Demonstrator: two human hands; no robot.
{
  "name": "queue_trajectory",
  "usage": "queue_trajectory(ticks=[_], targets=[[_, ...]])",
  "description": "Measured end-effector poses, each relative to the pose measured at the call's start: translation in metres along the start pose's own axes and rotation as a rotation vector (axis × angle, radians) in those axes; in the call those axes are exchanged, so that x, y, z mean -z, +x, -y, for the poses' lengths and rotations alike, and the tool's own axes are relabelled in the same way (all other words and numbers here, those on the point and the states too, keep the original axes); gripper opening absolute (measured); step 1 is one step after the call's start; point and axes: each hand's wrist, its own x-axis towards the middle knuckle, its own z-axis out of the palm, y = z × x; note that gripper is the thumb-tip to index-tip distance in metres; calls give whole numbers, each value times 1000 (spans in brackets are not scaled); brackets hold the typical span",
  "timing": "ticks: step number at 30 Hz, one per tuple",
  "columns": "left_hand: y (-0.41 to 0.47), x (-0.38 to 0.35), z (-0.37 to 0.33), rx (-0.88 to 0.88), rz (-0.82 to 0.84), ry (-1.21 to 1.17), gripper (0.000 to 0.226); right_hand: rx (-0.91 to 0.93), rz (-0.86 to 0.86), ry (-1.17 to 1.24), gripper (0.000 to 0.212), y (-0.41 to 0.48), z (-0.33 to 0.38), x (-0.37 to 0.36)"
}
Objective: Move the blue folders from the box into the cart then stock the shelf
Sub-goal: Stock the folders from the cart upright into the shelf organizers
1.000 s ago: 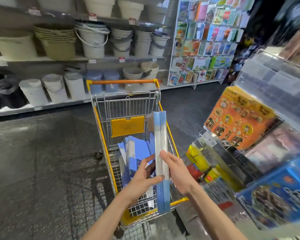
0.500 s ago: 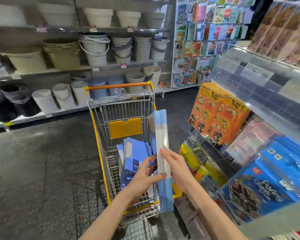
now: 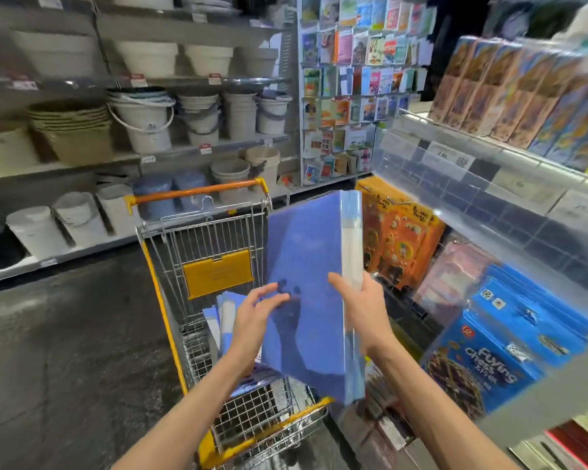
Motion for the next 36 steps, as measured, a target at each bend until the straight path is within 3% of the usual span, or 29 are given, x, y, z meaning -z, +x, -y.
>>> queue_trajectory(ticks=[2,5,8,10,12,15,17,22,28,31,36], targets=[[20,5,-7,-77,-76,-14,29,24,-45,105,14,2,17,4],[47,11,-37,-162,-53,14,48,39,-96,211,36,0,46,11],[75,13,-73,-196,72,36,44,28,-107,316,38,-8,67,15],[84,7,-98,-131,287,-80,34,33,-116,350,30,-17,82,16],[85,-7,-117,-70,445,-191,39,88,-130,336,25,-26,97,20],[73,-32,-136,-101,417,-250,32,122,-216,284,27,-36,116,36],[60,-51,-147,-97,420,-292,27,140,-277,211,45,-45,133,48],[15,-97,-181,-128,487,-329,24,326,-413,5,50,-80,181,92],[-47,-149,-218,-131,569,-402,47,426,-422,-90,53,-139,233,153],[-98,-184,-237,-174,604,-427,39,463,-382,-79,49,-186,255,195],[-199,-255,-255,-239,703,-455,26,535,-473,-26,50,-270,280,268]])
